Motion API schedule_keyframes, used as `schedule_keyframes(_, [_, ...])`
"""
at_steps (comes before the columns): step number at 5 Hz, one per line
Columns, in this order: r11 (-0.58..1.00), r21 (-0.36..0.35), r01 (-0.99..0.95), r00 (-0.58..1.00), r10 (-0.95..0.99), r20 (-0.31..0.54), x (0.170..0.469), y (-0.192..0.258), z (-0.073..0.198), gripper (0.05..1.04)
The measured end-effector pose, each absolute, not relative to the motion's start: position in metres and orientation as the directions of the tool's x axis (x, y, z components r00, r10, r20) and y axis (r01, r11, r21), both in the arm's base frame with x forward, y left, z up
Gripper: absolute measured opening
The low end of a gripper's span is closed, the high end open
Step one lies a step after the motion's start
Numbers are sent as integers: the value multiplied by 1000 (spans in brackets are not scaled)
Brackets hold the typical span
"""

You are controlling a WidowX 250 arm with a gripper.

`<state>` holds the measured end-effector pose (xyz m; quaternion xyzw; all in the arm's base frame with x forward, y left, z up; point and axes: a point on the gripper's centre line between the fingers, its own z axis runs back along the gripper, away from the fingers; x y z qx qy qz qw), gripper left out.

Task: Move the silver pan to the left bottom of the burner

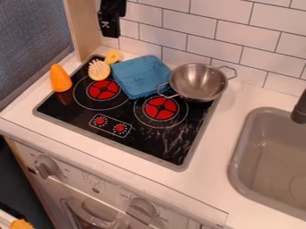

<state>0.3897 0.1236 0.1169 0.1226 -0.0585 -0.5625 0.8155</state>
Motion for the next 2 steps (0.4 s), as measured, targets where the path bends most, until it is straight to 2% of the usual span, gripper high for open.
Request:
schedule_keyframes(1, [340, 226, 913, 358, -932, -47, 389, 123, 103, 1001])
schedule_keyframes(2, [258, 196, 946, 279, -957, -85, 400, 99, 98, 1001])
